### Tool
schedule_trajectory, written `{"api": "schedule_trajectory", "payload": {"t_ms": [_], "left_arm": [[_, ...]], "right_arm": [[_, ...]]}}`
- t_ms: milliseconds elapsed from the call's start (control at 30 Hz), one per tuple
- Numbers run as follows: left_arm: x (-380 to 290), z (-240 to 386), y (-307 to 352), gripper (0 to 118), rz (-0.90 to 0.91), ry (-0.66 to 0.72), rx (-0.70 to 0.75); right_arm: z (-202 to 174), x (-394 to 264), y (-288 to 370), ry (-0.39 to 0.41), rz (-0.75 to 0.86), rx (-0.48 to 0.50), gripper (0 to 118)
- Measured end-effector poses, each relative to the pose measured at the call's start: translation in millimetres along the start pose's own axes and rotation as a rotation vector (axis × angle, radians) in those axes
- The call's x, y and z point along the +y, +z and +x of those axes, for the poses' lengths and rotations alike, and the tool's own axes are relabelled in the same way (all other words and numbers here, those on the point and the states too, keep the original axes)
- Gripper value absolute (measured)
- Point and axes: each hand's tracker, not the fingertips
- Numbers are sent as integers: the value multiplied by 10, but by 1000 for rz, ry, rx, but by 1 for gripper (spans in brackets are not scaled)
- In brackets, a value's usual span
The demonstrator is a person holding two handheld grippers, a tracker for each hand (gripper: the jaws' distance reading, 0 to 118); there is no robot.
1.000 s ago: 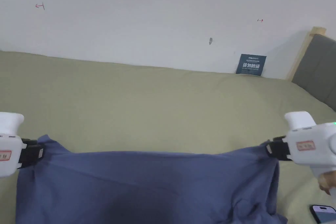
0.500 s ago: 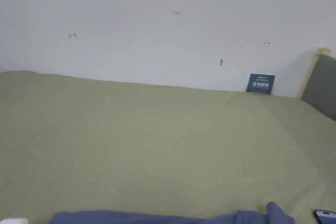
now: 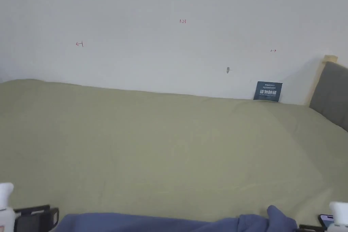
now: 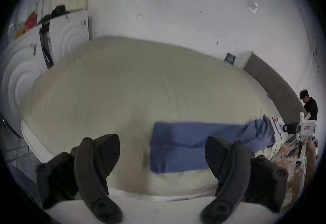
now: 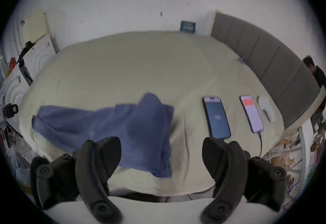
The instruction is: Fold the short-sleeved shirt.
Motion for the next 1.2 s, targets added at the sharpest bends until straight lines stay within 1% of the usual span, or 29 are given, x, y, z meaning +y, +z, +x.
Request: {"api": "schedule_trajectory", "payload": {"t_ms": [33,67,100,133,167,200,233,267,333,400,467,500,567,600,633,667,700,733,767,800,833,933,1000,1033,1067,1100,1133,1167,1200], "left_arm": [[3,160,73,99,16,-3,-11],[12,244,72,89,22,2,-8],[23,331,52,61,20,1,-11],[21,429,2,27,19,-4,-7],[13,522,-31,3,11,-11,13],[-13,624,-106,3,-1,-43,66],[-61,694,-183,3,4,-67,68],[-79,739,-236,2,-17,-69,57],[-111,719,-380,2,-66,-65,2],[-162,720,-447,2,-75,-49,-11],[-151,598,-463,2,-96,-35,-65],[-139,487,-498,2,-107,-18,-125],[-46,113,-586,2,-131,27,-343],[-24,-123,-656,7,-138,75,-481],[-24,-326,-713,23,-175,143,-571],[-11,-431,-777,55,-218,194,-577],[9,-588,-834,105,-294,233,-506],[-31,-672,-898,118,-328,255,-459],[-84,-792,-914,118,-284,274,-448],[-137,-909,-1009,115,-270,316,-455],[-170,-957,-1025,115,-264,366,-439],[-371,-1084,-1291,114,-341,494,-497],[-504,-1020,-1360,112,-396,522,-528],[-577,-972,-1410,112,-395,507,-538],[-614,-926,-1392,112,-339,477,-545],[-608,-837,-1254,101,-279,451,-551],[-623,-807,-1245,67,-290,480,-563],[-629,-814,-1271,10,-297,524,-584],[-646,-781,-1322,10,-323,562,-550]], "right_arm": [[-100,28,15,7,14,5,97],[-189,43,12,12,23,6,97],[-292,41,2,10,35,-6,85],[-369,14,-15,9,37,-8,65],[-430,10,-34,10,34,-5,32],[-514,-4,-78,19,27,2,0],[-596,-24,-138,24,18,-2,0],[-631,-37,-164,27,31,-43,0],[-717,-81,-208,17,9,-14,0],[-749,-142,-239,1,-2,7,0],[-770,-145,-231,3,-5,22,0],[-783,-135,-222,5,-5,23,0],[-775,-154,-170,18,3,27,0],[-782,-138,-153,40,13,34,0],[-789,-127,-135,71,28,44,0],[-777,-148,-110,83,34,43,0],[-779,-145,-87,86,35,42,0],[-779,-143,-66,90,40,47,0],[-779,-140,-54,89,44,55,0],[-767,-152,-71,89,45,63,0],[-775,-154,-72,88,43,67,0],[-807,-160,-89,101,31,82,0],[-828,-163,-83,107,26,80,0],[-829,-165,-80,107,25,84,0],[-828,-166,-88,102,23,93,0],[-828,-168,-86,92,18,102,0],[-829,-170,-83,86,15,110,0],[-831,-173,-81,87,14,113,0],[-823,-182,-101,89,12,113,0]]}}
